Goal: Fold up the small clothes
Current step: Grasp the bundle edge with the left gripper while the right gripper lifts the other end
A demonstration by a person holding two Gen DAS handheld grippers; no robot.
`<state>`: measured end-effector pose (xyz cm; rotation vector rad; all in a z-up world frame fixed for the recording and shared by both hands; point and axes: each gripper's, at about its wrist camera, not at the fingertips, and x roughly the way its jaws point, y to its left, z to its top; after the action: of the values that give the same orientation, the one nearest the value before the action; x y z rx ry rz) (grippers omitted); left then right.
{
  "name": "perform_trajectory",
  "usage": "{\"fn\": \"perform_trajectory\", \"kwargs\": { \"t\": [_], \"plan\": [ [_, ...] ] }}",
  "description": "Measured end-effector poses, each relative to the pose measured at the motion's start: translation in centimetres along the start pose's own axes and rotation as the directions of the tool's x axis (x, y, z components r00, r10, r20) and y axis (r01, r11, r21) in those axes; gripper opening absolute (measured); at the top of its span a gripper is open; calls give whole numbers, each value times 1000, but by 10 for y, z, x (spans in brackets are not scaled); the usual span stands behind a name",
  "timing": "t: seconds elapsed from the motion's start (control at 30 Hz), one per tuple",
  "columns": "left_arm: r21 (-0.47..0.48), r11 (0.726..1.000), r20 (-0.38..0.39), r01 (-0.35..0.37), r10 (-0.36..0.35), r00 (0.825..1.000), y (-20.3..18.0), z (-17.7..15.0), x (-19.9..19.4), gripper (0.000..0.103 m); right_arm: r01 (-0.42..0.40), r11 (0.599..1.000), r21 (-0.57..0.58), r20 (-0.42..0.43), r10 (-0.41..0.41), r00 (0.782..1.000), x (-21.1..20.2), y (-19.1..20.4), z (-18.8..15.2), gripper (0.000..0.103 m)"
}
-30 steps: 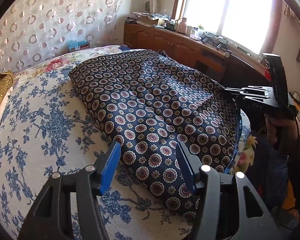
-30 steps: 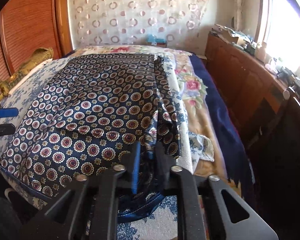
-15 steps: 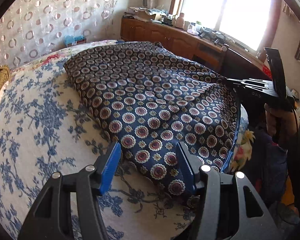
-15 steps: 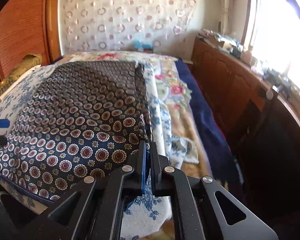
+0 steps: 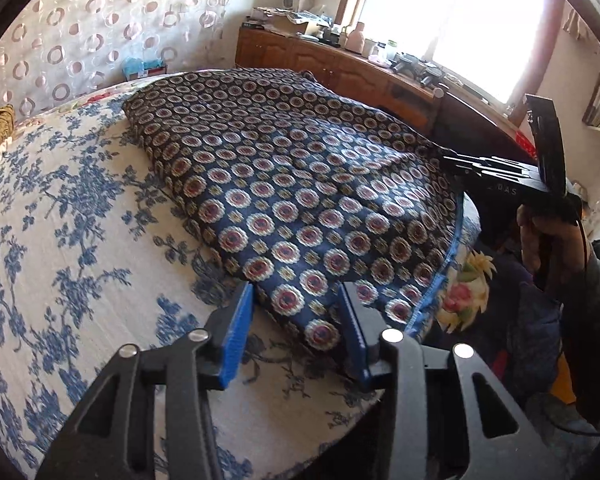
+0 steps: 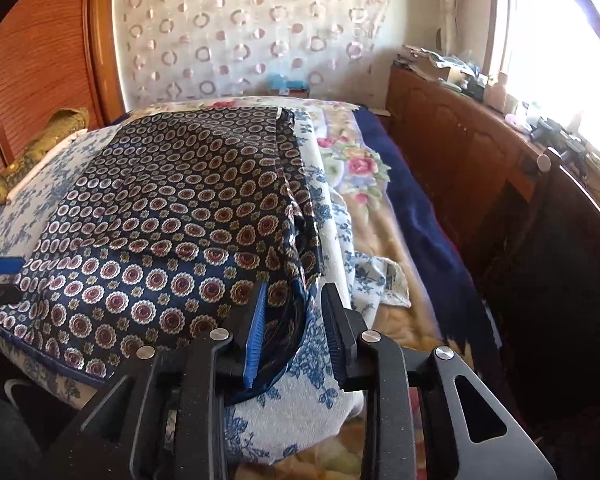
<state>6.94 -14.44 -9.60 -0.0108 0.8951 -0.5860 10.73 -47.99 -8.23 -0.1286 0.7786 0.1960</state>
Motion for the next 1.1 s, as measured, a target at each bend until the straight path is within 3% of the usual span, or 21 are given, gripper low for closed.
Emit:
{"fn": "perform_trajectory", "kwargs": {
  "t": [0.3, 0.33, 0.37, 0.47, 0.53, 0.73, 0.8, 0.93, 1.1],
  "plan": [
    [1, 1000, -19, 12, -12, 1000, -2, -6, -1, 38, -2, 1000, -2, 18, 2, 1000, -10, -1, 1, 29],
    [13, 1000, -22, 24, -23, 999, -4, -7, -1, 35, -5, 1000, -4, 24, 5, 1000, -11, 1, 2, 31],
    [21, 1000, -25, 22, -22, 999, -5, -8, -1, 23, -8, 1000, -5, 28, 8, 1000, -12, 2, 4, 33],
    [25, 999, -31, 30, -29, 999, -4, -6, -1, 4, -17, 1000, -13, 45, 17, 999, -17, 7, 7, 38],
    [24, 999, -10, 41, -41, 999, -4, -4, -5, 0, -30, 999, -21, 57, 31, 998, -21, 12, 9, 39],
    [37, 998, 101, 50, -53, 993, -8, 13, -27, 0, -82, 995, -56, 81, 87, 993, -33, 32, 14, 43],
    [38, 998, 117, 57, -61, 991, -9, 22, -30, 0, -105, 992, -67, 91, 111, 990, -38, 39, 15, 44],
    [45, 997, 158, 65, -71, 985, -10, 45, -34, 0, -155, 983, -97, 98, 165, 981, -47, 54, 14, 59],
    [49, 997, 197, 58, -67, 978, -14, 71, -35, 0, -185, 973, -137, 93, 199, 976, -55, 74, 10, 60]
  ]
}}
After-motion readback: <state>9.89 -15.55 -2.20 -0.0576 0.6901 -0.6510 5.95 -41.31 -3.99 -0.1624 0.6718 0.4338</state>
